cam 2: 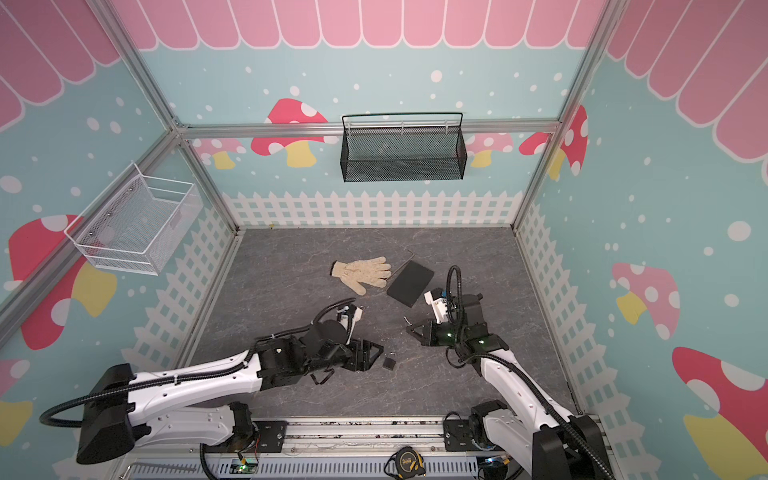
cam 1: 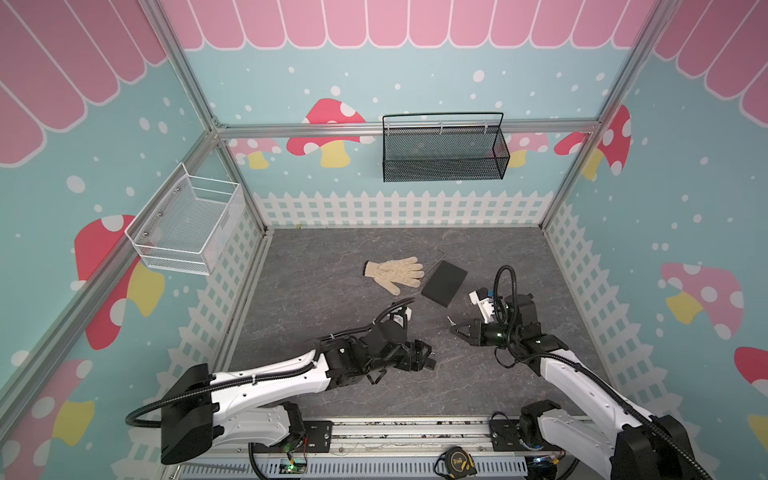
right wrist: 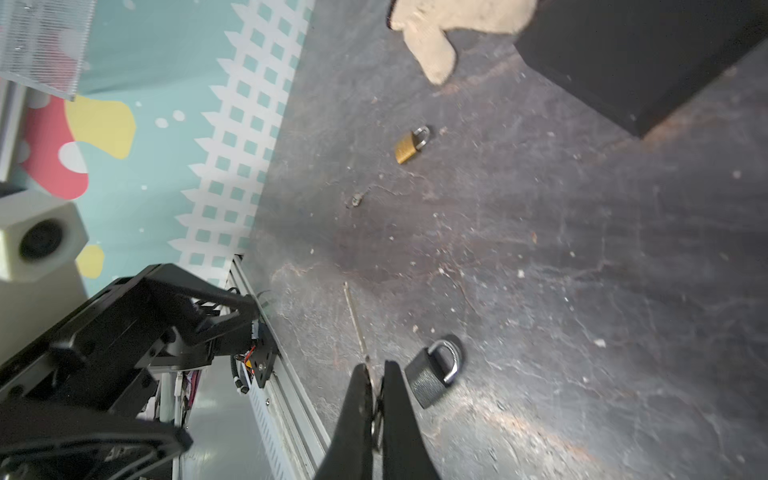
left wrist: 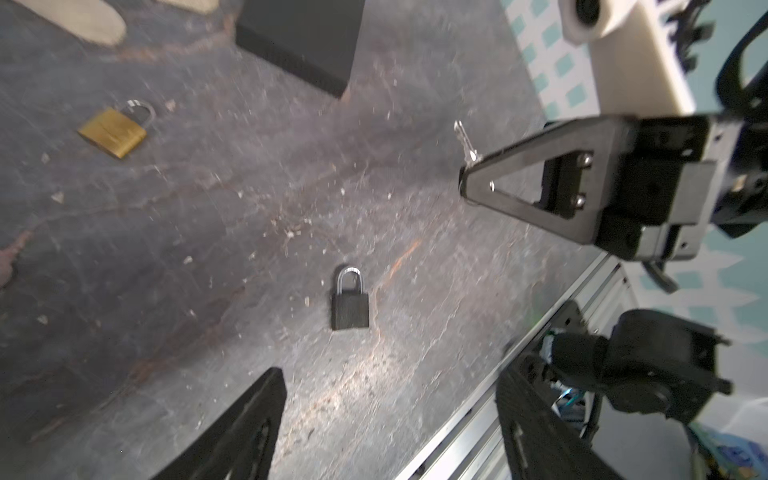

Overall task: Unlock with the key
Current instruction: 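Hold the key in the right gripper while the left arm swings toward the padlock, then lower the left gripper and pinch the black padlock by its body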

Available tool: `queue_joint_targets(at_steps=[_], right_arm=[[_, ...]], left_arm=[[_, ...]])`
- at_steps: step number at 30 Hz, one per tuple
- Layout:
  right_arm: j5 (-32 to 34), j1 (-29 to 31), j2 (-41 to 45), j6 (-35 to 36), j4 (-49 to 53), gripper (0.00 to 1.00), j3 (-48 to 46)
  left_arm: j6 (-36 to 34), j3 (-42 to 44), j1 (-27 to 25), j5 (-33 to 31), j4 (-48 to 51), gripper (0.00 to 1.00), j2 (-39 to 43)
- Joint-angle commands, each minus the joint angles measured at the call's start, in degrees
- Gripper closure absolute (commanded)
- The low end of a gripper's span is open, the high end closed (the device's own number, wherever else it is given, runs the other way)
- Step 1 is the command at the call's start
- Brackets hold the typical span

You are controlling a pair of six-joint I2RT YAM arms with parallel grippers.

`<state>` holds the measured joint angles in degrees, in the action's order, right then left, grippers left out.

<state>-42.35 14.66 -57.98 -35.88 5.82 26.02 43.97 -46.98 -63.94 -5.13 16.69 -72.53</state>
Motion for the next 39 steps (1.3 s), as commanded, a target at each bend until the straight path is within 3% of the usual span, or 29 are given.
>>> queue_joint_targets(at_steps=[1, 17, 29, 39], right_arm=[[3.13, -0.81, 0.87, 1.38, 1.65, 1.00, -1.92], [3.99, -4.66, -5.57, 4.63, 1.60, 1.00, -0.99], [2.13, -5.60, -6.27, 4.99, 1.03, 1.00, -0.98], [0.73, -5.71, -7.65, 5.03, 0.59, 1.00, -0.71]], left_arm=[[0.10, -4.84, -2.09, -2.04, 5.46, 0.20, -4.65], [1.48, -21.10, -4.02, -6.73, 16.60, 0.25, -29.84], [5.28, -26.87, -4.00, -7.82, 19.96, 0.29, -38.69], [8.12, -28.21, -4.02, -9.41, 21.91, 0.40, -41.37]])
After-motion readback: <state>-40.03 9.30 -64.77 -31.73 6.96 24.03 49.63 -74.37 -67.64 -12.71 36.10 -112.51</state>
